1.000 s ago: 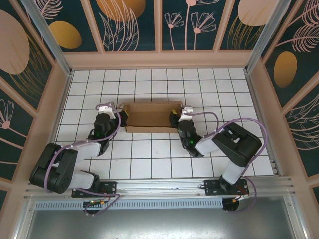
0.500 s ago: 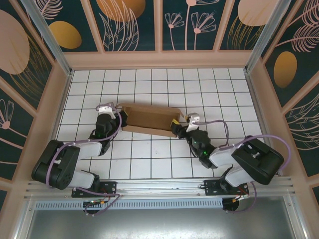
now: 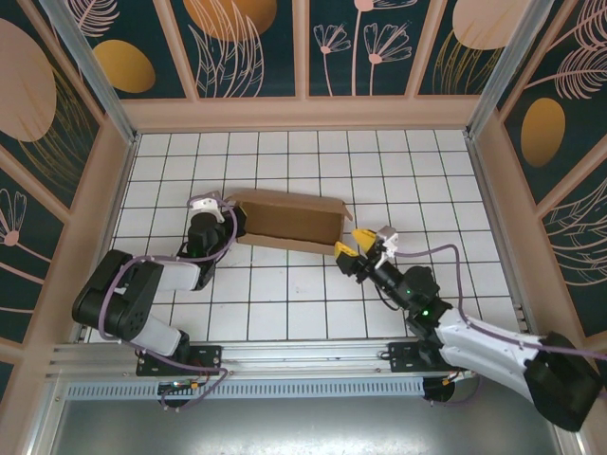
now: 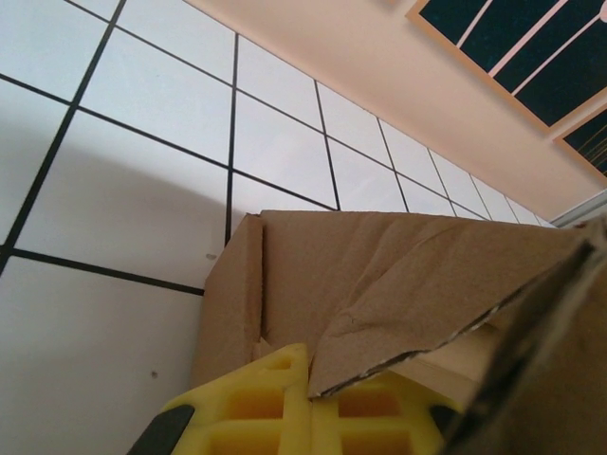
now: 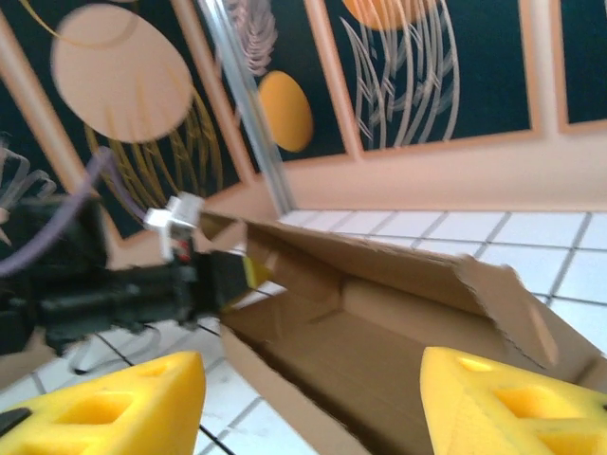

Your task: Fold the paper box

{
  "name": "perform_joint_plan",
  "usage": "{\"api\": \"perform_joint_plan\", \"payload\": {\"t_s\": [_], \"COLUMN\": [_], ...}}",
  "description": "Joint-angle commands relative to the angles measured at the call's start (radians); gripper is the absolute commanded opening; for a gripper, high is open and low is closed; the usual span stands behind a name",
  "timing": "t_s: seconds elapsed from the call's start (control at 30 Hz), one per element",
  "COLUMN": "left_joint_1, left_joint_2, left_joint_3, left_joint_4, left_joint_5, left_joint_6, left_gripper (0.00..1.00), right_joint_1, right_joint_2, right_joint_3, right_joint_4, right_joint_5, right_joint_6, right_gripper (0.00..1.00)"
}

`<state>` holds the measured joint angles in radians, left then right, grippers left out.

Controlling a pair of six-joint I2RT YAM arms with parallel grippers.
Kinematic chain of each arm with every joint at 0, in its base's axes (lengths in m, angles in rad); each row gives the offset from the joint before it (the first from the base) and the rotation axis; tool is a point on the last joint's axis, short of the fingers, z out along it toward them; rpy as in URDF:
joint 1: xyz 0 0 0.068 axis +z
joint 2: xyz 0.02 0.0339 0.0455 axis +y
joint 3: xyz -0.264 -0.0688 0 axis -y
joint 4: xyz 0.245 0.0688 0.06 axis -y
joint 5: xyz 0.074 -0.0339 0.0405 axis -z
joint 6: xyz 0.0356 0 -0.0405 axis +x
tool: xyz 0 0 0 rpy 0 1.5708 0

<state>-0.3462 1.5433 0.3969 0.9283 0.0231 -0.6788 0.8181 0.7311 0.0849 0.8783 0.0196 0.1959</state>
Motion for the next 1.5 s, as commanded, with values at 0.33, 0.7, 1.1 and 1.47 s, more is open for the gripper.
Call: {"api": "perform_joint_plan", "payload": {"t_s": [0.33, 0.7, 1.1, 1.47], "left_joint_1": [-0.043, -0.043, -0.043, -0.034], "left_joint_2": [0.163, 0.061, -0.45, -0.632], "left_joint_3": [0.071, 0.031, -0.104, 0.216], "left_joint_4": [0.087, -0.018, -0.558, -0.853], "left_joint_5": [0.02, 0.046, -0.199, -0.357], "left_joint_6": [-0.015, -0.054, -0.136, 0.102], "left_gripper": [0.0, 0.4, 0.34, 0.43], "right_joint_1": [-0.037, -0.266, -0.312, -0.36], "right_joint_2": [0.099, 0.554, 0.606, 0.637], "right_joint_3": [0.479, 0.821, 0.868, 0.838], "right_joint_4": [-0.553, -0.783, -0.787, -0.846], "right_joint_5": [0.111, -0.087, -0.044, -0.049], "right_joint_6": [0.013, 0.213, 0.16, 0.175], "right_gripper": [0.31, 0.21, 0.29, 0.44]}}
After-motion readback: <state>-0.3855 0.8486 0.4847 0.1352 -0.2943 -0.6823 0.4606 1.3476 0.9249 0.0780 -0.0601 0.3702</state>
